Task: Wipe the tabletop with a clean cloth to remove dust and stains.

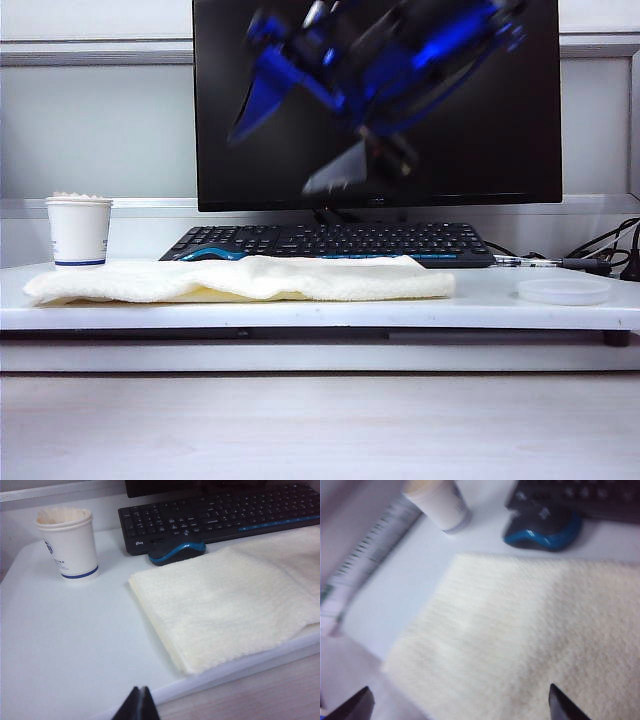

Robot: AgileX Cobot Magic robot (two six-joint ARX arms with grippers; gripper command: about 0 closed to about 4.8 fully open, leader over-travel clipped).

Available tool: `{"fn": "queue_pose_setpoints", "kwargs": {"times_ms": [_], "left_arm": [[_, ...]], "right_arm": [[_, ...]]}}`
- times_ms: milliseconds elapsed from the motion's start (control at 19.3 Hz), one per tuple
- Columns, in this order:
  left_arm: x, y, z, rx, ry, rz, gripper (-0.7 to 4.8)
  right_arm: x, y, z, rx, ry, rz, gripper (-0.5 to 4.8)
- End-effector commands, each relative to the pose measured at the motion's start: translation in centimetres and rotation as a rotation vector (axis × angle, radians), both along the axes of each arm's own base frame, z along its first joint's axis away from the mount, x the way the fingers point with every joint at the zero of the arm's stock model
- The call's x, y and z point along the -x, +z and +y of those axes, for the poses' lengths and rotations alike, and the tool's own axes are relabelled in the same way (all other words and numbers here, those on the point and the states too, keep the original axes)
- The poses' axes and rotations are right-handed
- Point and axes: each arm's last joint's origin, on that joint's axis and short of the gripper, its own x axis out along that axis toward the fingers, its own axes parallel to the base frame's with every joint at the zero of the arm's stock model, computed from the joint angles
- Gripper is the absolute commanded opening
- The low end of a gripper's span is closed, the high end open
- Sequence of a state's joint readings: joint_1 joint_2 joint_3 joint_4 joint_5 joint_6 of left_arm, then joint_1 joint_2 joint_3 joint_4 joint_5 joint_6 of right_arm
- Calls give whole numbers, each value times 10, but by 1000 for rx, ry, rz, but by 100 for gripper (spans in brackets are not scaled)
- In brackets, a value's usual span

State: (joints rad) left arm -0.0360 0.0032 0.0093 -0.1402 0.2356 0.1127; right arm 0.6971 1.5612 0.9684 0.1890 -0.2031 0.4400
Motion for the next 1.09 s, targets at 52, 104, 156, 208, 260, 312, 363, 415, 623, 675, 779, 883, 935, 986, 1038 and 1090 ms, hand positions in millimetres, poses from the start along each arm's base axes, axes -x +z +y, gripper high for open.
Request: {"fn": "queue_pose_setpoints", "kwargs": {"times_ms": [52, 104, 156, 208, 260, 312, 363, 415, 623, 675, 779, 883, 935, 986, 1038, 1090], "left_arm": [[0, -2, 0, 1, -10, 16, -6], [0, -1, 0, 2, -10, 13, -6], [0, -1, 0, 2, -11, 9, -6], [0, -1, 0, 2, -10, 4, -6], [0, 0, 0, 2, -10, -1, -6], [0, 0, 0, 2, -11, -6, -6], [0, 0, 0, 2, -11, -6, -6], [0, 0, 0, 2, -10, -6, -6], [0, 0, 0, 1, 0, -7, -6], [0, 0, 0, -1, 11, -6, -6], [0, 0, 0, -1, 15, -6, -6], [0, 0, 0, -1, 15, -7, -6], [0, 0, 0, -1, 15, -7, -6], [0, 0, 0, -1, 15, -6, -6], [0, 0, 0, -1, 15, -7, -6], [0, 0, 0, -1, 15, -7, -6]], "right_arm": [[-6, -19, 14, 64, -12, 46, 479], [-8, -26, 17, 80, -17, 59, 479], [-11, -33, 21, 99, -19, 75, 479], [-13, -37, 23, 107, -20, 84, 479], [-17, -43, 25, 120, -30, 95, 479], [-18, -46, 28, 131, -38, 99, 479], [-22, -50, 31, 161, -64, 108, 479], [-24, -52, 32, 189, -83, 121, 479], [-32, -100, 54, 388, -63, 299, 479], [-31, -101, 54, 400, -60, 310, 433], [-27, -104, 52, 416, -15, 374, 3], [-10, -122, 31, 632, 37, 531, -9], [-5, -130, 20, 671, 39, 583, -8], [-2, -137, 10, 675, 41, 626, -8], [4, -141, -23, 654, -6, 669, -8], [5, -140, -33, 636, -30, 663, -8]]}}
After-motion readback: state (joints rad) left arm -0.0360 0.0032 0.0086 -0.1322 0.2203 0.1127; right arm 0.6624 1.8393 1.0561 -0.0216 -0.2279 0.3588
